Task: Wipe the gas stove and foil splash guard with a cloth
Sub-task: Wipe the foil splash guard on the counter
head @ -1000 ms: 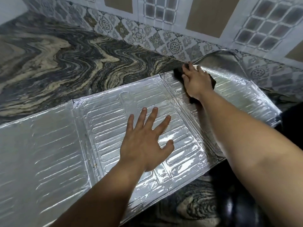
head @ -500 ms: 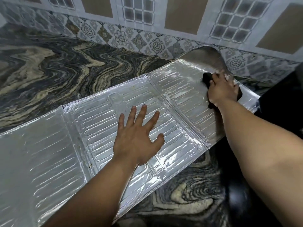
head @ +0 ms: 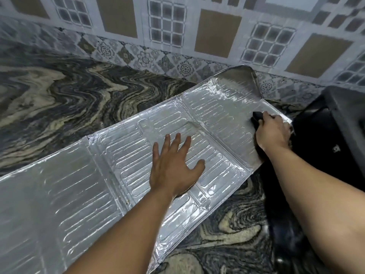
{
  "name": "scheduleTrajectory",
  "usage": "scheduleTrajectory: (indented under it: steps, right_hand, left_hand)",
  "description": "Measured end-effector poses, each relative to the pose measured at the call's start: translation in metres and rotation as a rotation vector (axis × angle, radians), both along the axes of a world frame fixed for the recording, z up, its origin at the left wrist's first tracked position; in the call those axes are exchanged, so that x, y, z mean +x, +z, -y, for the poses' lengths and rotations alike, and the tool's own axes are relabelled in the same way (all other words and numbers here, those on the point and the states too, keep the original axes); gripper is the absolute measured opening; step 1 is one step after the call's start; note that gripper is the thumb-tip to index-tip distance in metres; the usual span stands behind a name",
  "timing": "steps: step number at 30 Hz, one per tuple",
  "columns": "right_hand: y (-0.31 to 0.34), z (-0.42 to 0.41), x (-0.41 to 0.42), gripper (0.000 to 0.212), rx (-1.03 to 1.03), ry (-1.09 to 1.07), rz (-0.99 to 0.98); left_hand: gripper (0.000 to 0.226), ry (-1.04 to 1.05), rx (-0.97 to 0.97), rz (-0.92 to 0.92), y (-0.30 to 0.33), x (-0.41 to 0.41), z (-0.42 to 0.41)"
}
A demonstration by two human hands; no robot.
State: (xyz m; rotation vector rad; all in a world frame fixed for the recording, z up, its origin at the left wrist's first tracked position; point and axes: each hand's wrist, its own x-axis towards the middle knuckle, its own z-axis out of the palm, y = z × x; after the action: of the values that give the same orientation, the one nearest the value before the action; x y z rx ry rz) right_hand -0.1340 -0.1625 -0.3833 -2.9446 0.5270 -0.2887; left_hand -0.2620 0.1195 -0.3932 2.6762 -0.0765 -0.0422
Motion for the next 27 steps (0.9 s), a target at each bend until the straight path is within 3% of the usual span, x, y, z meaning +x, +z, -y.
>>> scheduleTrajectory:
  steps: [6,8,10,13,15,18,22,27]
  right_hand:
    - [0.028,-0.075,-0.02,0.044,0.217,0.212,0.164]
    - [0.032,-0.109,-0.022,0.044,0.26,0.303,0.182]
    - [0.035,-0.143,-0.025,0.044,0.275,0.384,0.182]
    - [0.032,-0.191,-0.031,0.044,0.276,0.503,0.155]
    - [0.031,-0.221,-0.039,0.045,0.267,0.58,0.136]
    - [0.029,-0.263,-0.059,0.043,0.269,0.705,0.113]
    - [0.023,-0.308,-0.075,0.045,0.195,0.919,0.051]
    - [-0.001,-0.322,-0.085,0.055,-0.11,1.069,-0.117]
  left_hand:
    - [0.076,0.142,-0.825,-0.018,0.013,-0.004,-0.025]
    - [0.07,0.229,-0.975,-0.002,0.024,-0.004,-0.037]
    - [0.062,0.296,-1.005,0.041,0.035,-0.004,-0.049]
    - [0.059,0.325,-0.791,0.138,0.042,-0.004,-0.075]
    - [0.063,0.303,-0.463,0.162,0.038,-0.008,-0.101]
    - [0.071,0.31,-0.022,0.054,0.026,-0.019,-0.144]
    - [0.076,0.352,0.155,-0.064,0.008,-0.029,-0.183]
    - [0.078,0.338,0.235,-0.034,0.0,-0.037,-0.189]
